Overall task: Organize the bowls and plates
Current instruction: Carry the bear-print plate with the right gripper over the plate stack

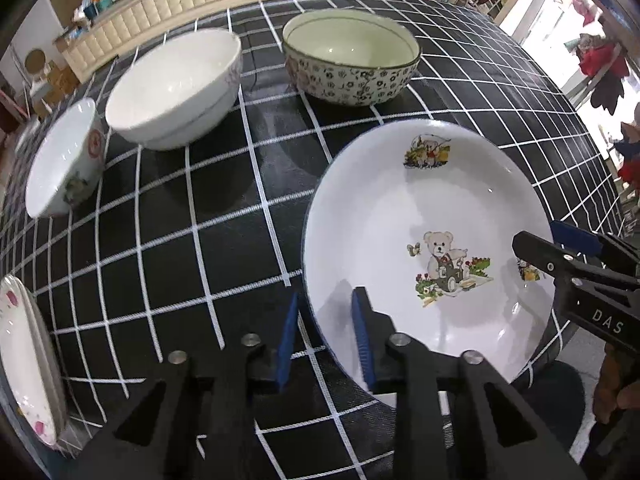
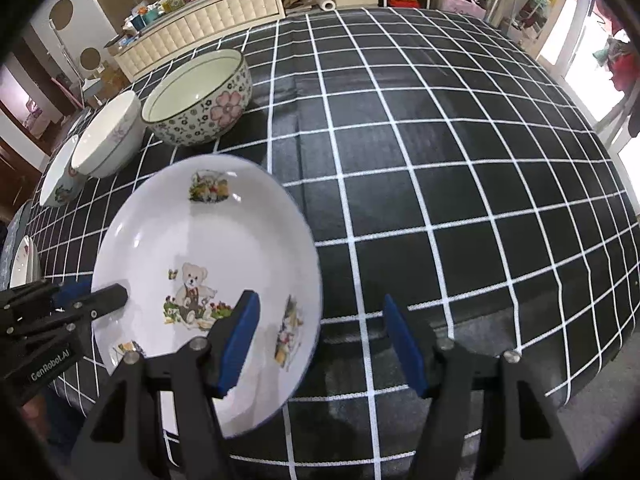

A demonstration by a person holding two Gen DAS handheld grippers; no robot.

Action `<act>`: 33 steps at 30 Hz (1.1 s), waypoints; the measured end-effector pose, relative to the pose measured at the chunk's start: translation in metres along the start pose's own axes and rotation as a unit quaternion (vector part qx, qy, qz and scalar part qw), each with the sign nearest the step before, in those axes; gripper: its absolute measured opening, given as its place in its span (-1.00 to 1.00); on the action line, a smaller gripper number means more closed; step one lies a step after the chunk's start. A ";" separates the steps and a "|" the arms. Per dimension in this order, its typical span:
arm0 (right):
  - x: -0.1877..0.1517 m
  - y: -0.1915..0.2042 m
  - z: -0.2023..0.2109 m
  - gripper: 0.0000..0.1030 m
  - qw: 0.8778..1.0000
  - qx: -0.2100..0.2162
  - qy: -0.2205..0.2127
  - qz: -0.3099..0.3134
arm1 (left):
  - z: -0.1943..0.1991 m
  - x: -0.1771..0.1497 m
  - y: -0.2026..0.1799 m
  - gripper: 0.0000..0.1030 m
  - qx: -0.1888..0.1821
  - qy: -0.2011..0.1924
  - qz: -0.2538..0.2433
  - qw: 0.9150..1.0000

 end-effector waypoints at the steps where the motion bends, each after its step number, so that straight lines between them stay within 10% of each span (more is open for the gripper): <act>1: 0.000 0.001 -0.001 0.19 1.000 0.001 0.002 0.001 | -0.001 0.000 0.000 -0.58 -0.002 -0.001 0.002 1.000; 10: -0.003 0.009 -0.004 -0.54 1.000 0.014 0.008 0.011 | -0.001 -0.001 -0.007 -0.65 0.004 -0.005 -0.014 1.000; 33: -0.007 0.089 0.057 -0.61 0.995 -0.008 -0.054 0.083 | 0.069 -0.032 0.044 -0.67 0.020 -0.060 0.015 0.998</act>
Point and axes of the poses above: each gripper's, at about its wrist camera, not at the fingertips, and z roughly against the way its jaws point, y to its left, x to its top, the point moved 6 cm from there along -z, roughly the way its jaws point, and after that the axes turned 1 degree about z, right-handed, at the moved point
